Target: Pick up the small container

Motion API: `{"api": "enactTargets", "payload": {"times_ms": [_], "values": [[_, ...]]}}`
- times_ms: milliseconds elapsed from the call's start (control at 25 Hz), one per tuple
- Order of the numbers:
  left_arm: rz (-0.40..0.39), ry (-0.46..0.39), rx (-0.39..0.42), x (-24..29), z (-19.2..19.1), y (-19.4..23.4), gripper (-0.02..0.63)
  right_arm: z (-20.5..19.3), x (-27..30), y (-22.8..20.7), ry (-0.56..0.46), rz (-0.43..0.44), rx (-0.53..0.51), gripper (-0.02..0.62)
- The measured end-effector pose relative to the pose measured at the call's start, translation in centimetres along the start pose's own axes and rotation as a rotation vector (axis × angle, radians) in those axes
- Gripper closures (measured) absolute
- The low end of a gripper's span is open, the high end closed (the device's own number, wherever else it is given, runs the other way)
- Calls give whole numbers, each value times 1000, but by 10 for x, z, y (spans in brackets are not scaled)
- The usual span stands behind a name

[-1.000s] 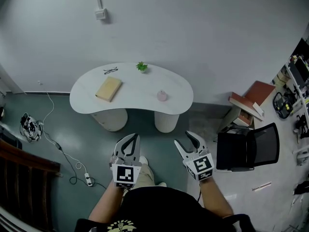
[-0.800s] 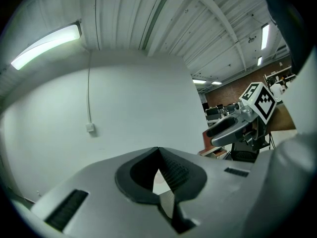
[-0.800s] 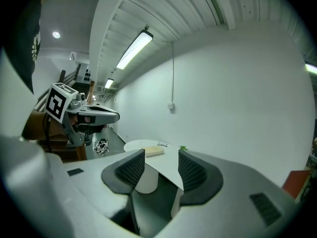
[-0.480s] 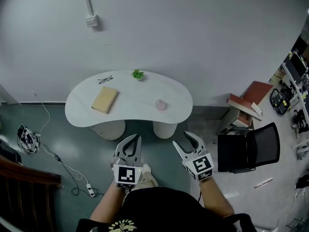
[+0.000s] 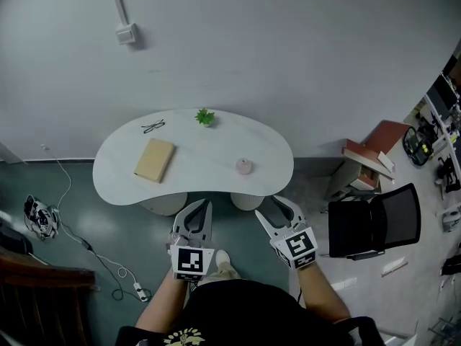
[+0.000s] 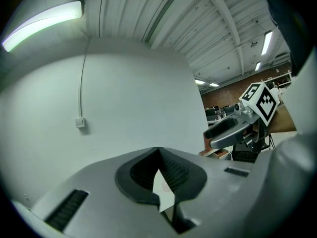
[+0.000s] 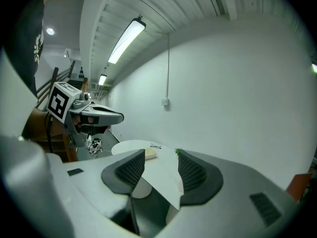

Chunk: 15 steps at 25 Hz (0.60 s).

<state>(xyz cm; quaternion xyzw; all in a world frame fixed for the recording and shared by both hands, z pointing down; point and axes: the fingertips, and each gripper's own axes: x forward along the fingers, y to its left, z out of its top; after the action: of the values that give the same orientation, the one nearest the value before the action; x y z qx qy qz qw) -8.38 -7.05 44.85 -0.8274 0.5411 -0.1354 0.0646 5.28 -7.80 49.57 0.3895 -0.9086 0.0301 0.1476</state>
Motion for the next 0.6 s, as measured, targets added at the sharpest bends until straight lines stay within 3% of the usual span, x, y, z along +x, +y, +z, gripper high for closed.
{"api": "enactTargets", "payload": {"times_ms": [600], "values": [[-68, -3, 3, 73, -10, 88, 601, 52, 98, -34, -14, -72, -44, 391]]}}
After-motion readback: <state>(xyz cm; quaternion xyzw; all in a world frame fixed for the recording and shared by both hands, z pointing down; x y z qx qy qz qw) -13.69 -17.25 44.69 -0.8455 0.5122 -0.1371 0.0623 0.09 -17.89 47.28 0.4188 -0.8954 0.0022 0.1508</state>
